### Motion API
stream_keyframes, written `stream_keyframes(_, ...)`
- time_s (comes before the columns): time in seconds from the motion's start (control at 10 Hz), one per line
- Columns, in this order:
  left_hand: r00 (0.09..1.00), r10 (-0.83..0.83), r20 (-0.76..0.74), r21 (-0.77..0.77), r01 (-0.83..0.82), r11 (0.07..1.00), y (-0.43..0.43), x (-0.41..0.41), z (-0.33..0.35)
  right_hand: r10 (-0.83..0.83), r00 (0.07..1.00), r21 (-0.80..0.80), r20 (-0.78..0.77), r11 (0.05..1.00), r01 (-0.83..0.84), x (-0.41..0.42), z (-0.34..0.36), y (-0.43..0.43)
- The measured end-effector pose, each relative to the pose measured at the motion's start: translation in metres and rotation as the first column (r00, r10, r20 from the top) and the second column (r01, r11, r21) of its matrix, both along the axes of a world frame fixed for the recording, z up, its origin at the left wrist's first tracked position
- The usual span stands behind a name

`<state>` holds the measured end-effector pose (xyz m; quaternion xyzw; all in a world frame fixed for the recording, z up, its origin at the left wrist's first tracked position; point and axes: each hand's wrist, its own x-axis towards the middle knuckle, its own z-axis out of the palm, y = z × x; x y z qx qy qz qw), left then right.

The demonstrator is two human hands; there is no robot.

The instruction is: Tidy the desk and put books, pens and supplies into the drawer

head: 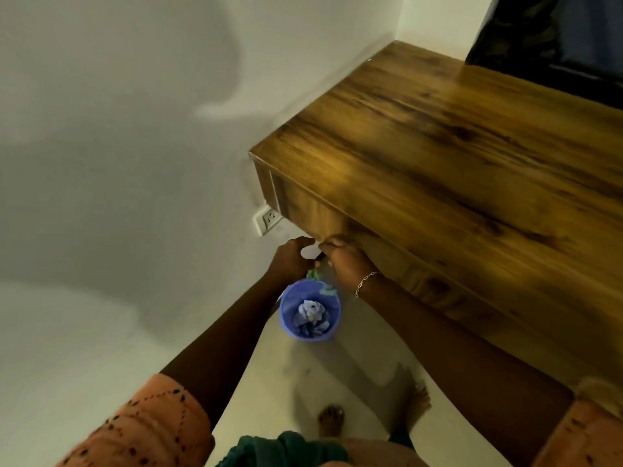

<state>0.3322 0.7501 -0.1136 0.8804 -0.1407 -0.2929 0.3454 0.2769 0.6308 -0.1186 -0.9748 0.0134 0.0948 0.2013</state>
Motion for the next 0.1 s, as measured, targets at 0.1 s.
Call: stream_keyframes(0.1, 0.996, -0.032, 0.085, 0.129, 0.021, 0.991, 0.0121, 0.0029, -0.0095, -0.005, 1.000, -0.057, -0.025, 0.998, 0.004, -0.0044, 0.0019, -0.0041)
